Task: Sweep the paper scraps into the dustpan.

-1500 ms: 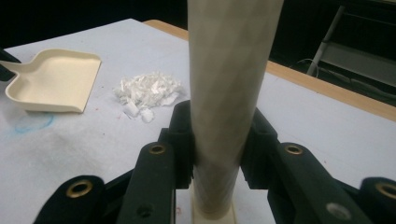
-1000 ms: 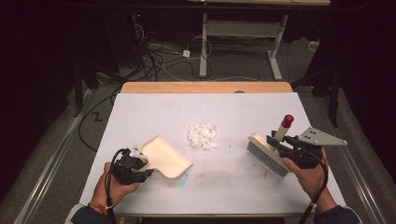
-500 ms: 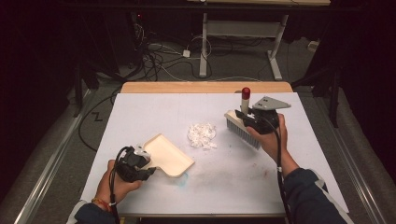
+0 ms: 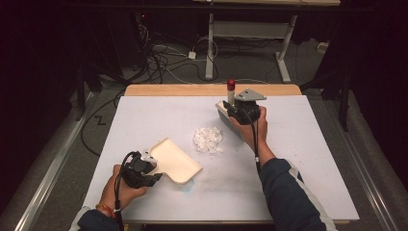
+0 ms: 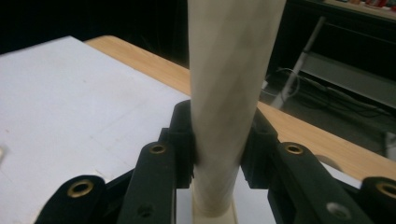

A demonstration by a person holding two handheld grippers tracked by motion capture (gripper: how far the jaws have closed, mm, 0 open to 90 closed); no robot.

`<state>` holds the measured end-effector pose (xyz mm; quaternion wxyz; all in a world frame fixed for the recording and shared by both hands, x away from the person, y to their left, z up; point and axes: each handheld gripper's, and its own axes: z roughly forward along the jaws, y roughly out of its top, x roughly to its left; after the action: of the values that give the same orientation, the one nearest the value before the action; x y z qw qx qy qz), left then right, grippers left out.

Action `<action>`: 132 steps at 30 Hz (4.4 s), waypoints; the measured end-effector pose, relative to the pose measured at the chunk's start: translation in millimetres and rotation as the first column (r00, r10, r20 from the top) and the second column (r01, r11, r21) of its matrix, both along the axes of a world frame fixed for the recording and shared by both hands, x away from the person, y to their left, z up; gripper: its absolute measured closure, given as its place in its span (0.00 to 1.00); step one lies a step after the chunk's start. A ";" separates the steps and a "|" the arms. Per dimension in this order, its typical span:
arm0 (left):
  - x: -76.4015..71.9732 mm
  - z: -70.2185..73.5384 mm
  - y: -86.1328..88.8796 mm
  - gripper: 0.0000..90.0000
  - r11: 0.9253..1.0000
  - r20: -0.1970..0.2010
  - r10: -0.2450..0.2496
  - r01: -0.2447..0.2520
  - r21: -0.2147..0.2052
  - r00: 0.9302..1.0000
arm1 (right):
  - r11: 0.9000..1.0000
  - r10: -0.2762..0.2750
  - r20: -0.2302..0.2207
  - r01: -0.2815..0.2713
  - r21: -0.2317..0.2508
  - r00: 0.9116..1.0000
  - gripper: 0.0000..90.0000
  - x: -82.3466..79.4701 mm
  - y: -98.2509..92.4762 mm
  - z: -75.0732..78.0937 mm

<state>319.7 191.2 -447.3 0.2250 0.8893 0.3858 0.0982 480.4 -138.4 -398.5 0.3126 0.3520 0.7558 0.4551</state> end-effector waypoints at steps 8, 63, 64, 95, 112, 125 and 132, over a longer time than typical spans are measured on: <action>5.2 -0.8 -10.4 0.71 1.000 0.001 -0.026 0.026 0.009 1.000 | 0.998 0.058 0.001 -0.058 0.035 0.998 0.78 -9.1 17.8 -9.0; 20.3 -8.7 -32.4 0.71 1.000 -0.019 -0.029 0.029 -0.002 0.999 | 0.930 0.350 0.055 -0.354 0.099 0.935 0.78 -87.4 77.6 15.6; 20.5 -8.4 -31.6 0.71 0.999 -0.023 -0.033 0.033 0.000 0.999 | 0.933 0.343 0.054 -0.347 0.096 0.938 0.78 -84.9 75.9 18.3; 22.9 -9.4 -14.2 0.71 1.000 -0.044 -0.017 0.016 -0.018 0.999 | 0.936 0.350 0.004 -0.349 -0.051 0.937 0.78 -38.4 97.4 -7.1; 20.3 -10.1 -16.5 0.71 0.999 -0.041 -0.038 0.038 0.019 0.998 | 0.838 0.545 0.026 -0.543 -0.062 0.838 0.78 -101.2 82.6 15.6; 12.4 -11.2 -18.6 0.70 0.996 -0.053 -0.078 0.080 0.039 0.996 | 0.926 0.377 0.026 -0.377 -0.005 0.926 0.78 -101.4 13.7 37.5; 7.3 -10.9 -22.6 0.70 0.993 -0.059 -0.103 0.105 0.044 0.993 | 0.955 0.297 0.013 -0.297 -0.030 0.955 0.78 -112.7 -18.5 28.3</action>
<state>327.0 168.6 -458.2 0.1978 0.9157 0.3428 0.0701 367.7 -156.8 -370.2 0.2521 0.2262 0.8035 0.4896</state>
